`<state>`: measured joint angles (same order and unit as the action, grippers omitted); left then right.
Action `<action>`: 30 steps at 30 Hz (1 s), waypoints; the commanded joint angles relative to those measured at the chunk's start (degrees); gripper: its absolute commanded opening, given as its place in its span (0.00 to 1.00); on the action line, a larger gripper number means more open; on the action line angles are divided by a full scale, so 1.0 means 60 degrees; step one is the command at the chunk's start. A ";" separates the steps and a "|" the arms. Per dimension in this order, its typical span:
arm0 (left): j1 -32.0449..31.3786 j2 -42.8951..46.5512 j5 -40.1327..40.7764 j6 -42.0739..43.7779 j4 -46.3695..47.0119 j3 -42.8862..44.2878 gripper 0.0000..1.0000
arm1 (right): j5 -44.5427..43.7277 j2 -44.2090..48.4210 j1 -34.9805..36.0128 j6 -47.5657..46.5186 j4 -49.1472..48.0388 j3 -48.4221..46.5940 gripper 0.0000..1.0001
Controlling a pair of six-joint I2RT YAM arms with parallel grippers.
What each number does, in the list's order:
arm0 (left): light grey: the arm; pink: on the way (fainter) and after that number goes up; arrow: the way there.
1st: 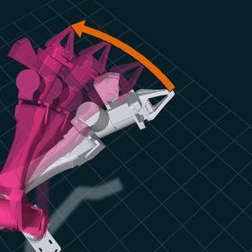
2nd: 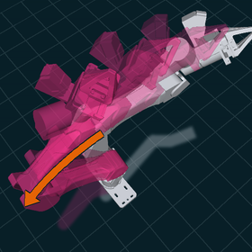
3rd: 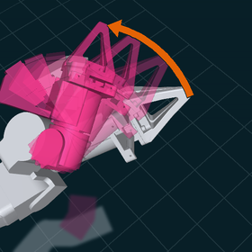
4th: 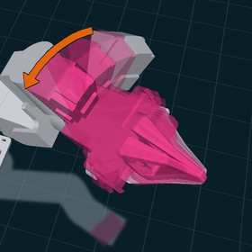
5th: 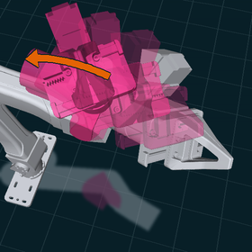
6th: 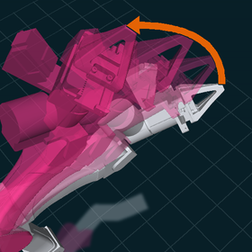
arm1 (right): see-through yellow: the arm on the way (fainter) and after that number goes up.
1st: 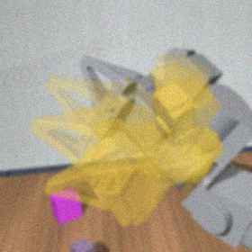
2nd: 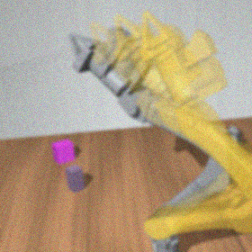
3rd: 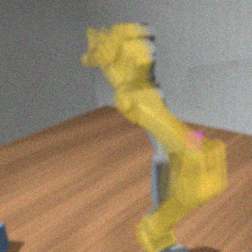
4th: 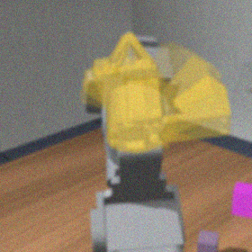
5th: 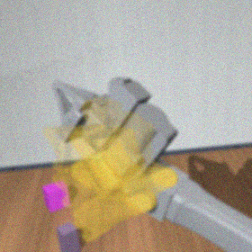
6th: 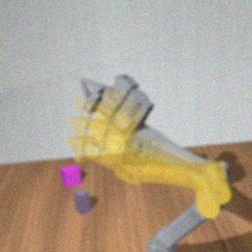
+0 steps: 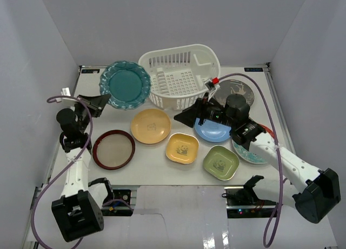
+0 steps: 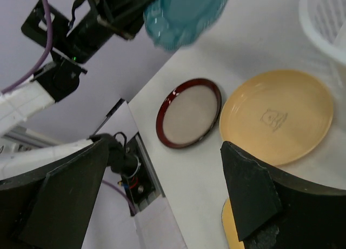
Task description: Place the plates into the plastic bin on the countertop
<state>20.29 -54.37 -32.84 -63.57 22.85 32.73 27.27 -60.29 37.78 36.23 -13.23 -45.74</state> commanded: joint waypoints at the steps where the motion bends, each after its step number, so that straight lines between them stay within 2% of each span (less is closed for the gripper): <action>1: -0.0817 0.0623 -0.1203 0.0121 -0.0584 0.0579 0.00 | -0.0734 -0.0933 0.0032 -0.0442 0.0051 -0.1515 0.90; 7: -0.1783 0.0756 -0.2025 0.0078 -0.0996 0.0785 0.00 | -0.1276 -0.2562 0.0032 -0.0662 0.0593 -0.3112 0.90; 13: -0.2415 0.0580 -0.2641 -0.0228 -0.0354 0.0683 0.00 | -0.1615 -0.3310 0.0017 -0.0648 0.0536 -0.3173 0.90; 16: -0.2591 0.0259 -0.3124 -0.0478 0.0336 0.0507 0.00 | -0.1105 -0.3544 0.0017 -0.0487 -0.0019 -0.3129 0.98; 17: -0.2635 0.0113 -0.3270 -0.0494 0.0409 0.0492 0.00 | -0.1001 -0.3589 0.0017 -0.0428 -0.0137 -0.3158 0.82; 18: -0.2650 0.0039 -0.3359 -0.0479 0.0468 0.0507 0.00 | -0.0898 -0.3690 0.0017 -0.0341 -0.0370 -0.3173 0.61; 19: -0.2650 -0.0005 -0.3447 -0.0436 0.0469 0.0536 0.00 | -0.0737 -0.3735 0.0017 -0.0180 -0.0532 -0.3188 0.32; 20: -0.2664 -0.0078 -0.3520 -0.0276 0.0411 0.0594 0.04 | -0.0663 -0.3764 -0.0027 -0.0092 -0.0693 -0.3202 0.22; 21: -0.2694 -0.0108 -0.3622 -0.0172 0.0236 0.0740 0.13 | -0.0619 -0.3823 -0.0071 0.0040 -0.0927 -0.3217 0.12; 22: -0.2723 -0.0123 -0.3667 0.0119 0.0104 0.0814 0.44 | -0.0590 -0.3852 -0.0158 0.0259 -0.1016 -0.3275 0.08; 23: -0.2738 -0.0123 -0.3711 0.0281 -0.0187 0.0901 0.60 | -0.0589 -0.3867 -0.0202 0.0362 -0.1133 -0.3305 0.08; 25: -0.2884 -0.0079 -0.3799 0.0676 -0.0540 0.1092 0.83 | -0.0589 -0.3969 -0.0450 0.0553 -0.1397 -0.3494 0.08; 27: -0.3233 0.0008 -0.3552 0.1773 -0.1680 0.1340 0.98 | -0.0531 -0.4203 -0.0670 0.0729 -0.1383 -0.4181 0.08; 29: -0.3658 0.0067 -0.3201 0.3144 -0.3008 0.1444 0.98 | -0.0545 -0.4495 -0.1036 0.0832 -0.1354 -0.5057 0.08; 30: -0.3922 0.0125 -0.2560 0.3618 -0.3554 0.1589 0.98 | -0.0647 -0.4628 -0.1139 0.0832 -0.1354 -0.5338 0.08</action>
<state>0.82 -56.27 -50.39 -52.95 10.90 38.70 25.61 -88.05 33.54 39.03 -12.69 -68.55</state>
